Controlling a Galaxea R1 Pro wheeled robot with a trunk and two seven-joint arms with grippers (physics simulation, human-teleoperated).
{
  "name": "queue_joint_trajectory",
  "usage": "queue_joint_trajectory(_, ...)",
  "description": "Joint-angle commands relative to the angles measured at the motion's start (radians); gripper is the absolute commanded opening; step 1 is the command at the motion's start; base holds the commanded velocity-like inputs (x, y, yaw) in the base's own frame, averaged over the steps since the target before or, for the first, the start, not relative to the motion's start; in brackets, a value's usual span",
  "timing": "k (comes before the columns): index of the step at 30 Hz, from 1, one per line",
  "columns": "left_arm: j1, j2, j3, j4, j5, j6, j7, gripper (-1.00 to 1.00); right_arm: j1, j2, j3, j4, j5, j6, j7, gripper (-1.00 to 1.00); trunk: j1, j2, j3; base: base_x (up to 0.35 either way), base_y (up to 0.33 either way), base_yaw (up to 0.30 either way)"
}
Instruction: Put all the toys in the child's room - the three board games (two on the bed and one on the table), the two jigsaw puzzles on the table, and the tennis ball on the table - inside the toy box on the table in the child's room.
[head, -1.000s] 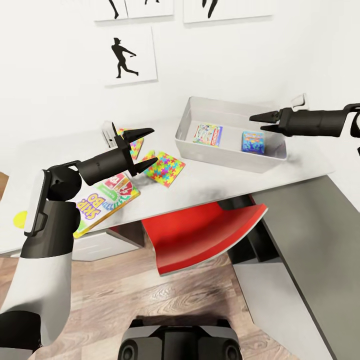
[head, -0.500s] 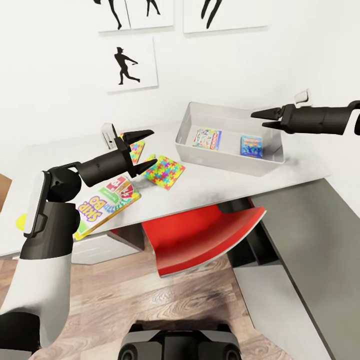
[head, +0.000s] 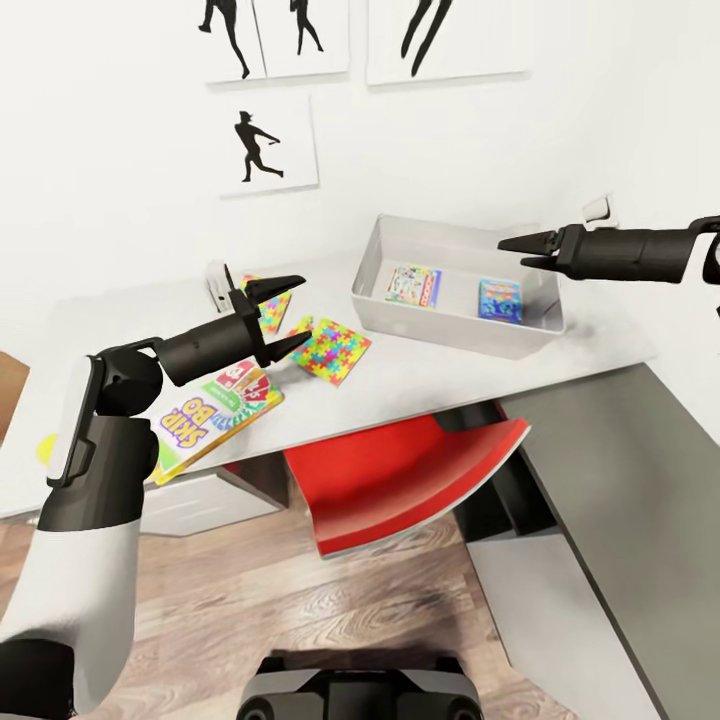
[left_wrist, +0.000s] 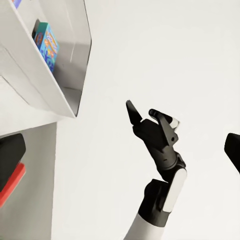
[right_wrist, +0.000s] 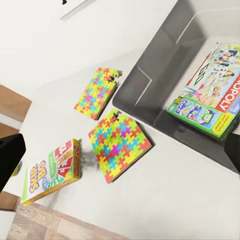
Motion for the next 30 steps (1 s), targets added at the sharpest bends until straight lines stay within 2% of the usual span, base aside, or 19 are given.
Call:
queue_joint_trajectory(1, -0.001, 0.001, 0.0, -0.001, 0.01, -0.001, 0.01, 1.0, -0.001, -0.001, 0.002, 0.0, 0.01, 0.001, 0.01, 1.0, 0.001, -0.002, 0.0, 0.0, 0.054, 0.0)
queue_joint_trajectory(12, 0.021, 0.019, 0.001, -0.001, 0.01, 0.0, 0.005, 1.0, 0.049, -0.002, 0.008, -0.014, 0.008, 0.001, 0.01, 1.0, 0.001, -0.002, 0.018, 0.0, 0.188, 0.005)
queue_joint_trajectory(21, 0.028, 0.023, 0.002, -0.001, 0.01, 0.001, 0.004, 1.0, 0.118, -0.001, 0.011, -0.069, 0.009, 0.001, 0.01, 1.0, 0.001, -0.002, 0.027, 0.0, 0.265, 0.027)
queue_joint_trajectory(30, 0.033, 0.025, 0.002, -0.001, 0.01, 0.001, 0.004, 1.0, 0.163, 0.005, 0.012, -0.104, 0.01, 0.001, 0.01, 1.0, 0.001, -0.002, 0.03, 0.0, 0.282, 0.009)
